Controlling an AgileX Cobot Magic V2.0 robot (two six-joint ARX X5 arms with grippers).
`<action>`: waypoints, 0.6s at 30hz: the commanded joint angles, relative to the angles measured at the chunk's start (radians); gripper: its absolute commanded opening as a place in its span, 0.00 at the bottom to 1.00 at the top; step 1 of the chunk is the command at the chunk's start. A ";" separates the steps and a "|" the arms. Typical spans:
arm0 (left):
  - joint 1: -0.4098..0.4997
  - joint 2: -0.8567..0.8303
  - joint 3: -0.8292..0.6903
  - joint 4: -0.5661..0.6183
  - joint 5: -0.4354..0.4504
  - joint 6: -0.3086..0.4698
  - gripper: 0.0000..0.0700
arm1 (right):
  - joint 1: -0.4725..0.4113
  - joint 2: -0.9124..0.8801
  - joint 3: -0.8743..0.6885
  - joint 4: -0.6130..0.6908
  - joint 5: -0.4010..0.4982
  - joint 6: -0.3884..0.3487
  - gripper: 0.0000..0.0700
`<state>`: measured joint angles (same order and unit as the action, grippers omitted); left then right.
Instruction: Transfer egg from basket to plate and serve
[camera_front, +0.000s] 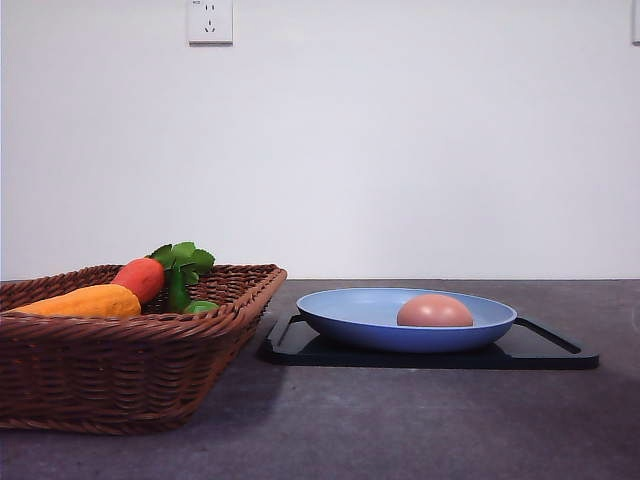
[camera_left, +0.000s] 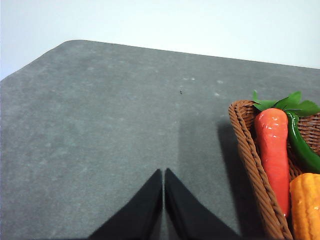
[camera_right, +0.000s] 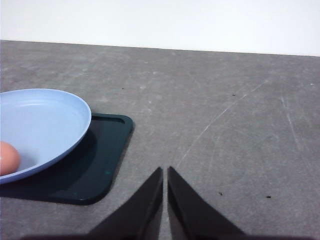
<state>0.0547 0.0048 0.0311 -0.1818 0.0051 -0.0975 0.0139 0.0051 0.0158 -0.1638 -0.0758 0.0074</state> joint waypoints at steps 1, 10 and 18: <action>0.002 -0.002 -0.023 -0.005 0.001 -0.009 0.00 | 0.000 -0.002 -0.006 0.006 0.001 0.011 0.00; 0.002 -0.002 -0.023 -0.005 0.001 -0.009 0.00 | 0.000 -0.002 -0.006 0.006 0.001 0.011 0.00; 0.002 -0.002 -0.023 -0.005 0.001 -0.009 0.00 | 0.000 -0.002 -0.006 0.006 0.001 0.011 0.00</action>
<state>0.0547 0.0048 0.0311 -0.1818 0.0048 -0.0975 0.0139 0.0051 0.0158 -0.1638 -0.0761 0.0074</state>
